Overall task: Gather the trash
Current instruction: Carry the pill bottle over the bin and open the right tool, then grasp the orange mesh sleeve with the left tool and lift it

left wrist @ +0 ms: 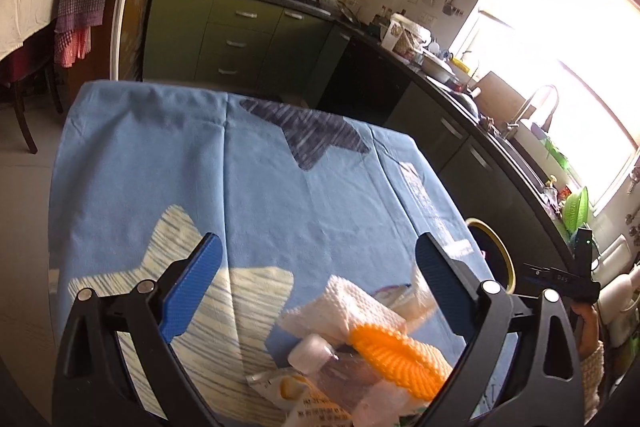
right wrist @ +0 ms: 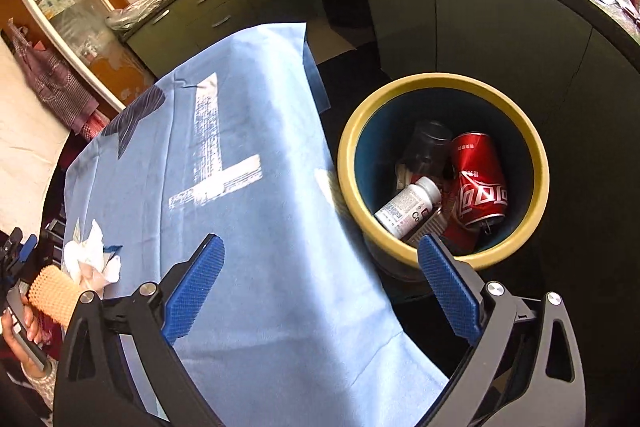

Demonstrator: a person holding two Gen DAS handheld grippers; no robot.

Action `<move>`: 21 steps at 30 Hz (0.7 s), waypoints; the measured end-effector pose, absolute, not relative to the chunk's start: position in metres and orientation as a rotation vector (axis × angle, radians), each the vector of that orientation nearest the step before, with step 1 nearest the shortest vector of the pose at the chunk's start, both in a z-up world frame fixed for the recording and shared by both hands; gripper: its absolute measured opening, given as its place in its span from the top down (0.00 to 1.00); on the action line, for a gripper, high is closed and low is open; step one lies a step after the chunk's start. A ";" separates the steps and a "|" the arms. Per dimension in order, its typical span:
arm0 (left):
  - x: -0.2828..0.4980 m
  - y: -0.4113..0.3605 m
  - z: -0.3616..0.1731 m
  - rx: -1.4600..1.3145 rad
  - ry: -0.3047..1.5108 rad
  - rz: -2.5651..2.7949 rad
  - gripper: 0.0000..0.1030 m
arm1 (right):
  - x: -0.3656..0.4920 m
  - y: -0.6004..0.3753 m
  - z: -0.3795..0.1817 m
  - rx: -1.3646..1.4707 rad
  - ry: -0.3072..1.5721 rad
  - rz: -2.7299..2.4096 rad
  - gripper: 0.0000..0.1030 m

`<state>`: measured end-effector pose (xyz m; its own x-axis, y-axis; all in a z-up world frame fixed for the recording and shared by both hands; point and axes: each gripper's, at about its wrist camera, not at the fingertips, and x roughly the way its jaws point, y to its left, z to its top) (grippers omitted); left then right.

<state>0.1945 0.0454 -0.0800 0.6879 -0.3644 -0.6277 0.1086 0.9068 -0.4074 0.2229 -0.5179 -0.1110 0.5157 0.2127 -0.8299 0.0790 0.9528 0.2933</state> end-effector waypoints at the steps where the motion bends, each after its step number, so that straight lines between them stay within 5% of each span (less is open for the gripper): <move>1: 0.192 0.044 -0.083 -0.367 0.811 -0.282 0.10 | 0.218 -0.513 -0.112 0.313 1.032 0.098 0.06; 16: 0.175 0.010 -0.114 -0.491 1.158 -0.507 0.11 | 0.196 -0.493 -0.135 0.336 1.046 0.217 0.06; 21: 0.180 0.000 -0.104 -0.486 1.125 -0.525 0.22 | 0.192 -0.499 -0.141 0.344 1.054 0.210 0.06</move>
<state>0.1801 -0.0004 -0.1036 0.3371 -0.6180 -0.7102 0.1481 0.7798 -0.6082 0.1922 -0.4993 -0.1407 0.4812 0.3313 -0.8116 -0.0053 0.9269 0.3753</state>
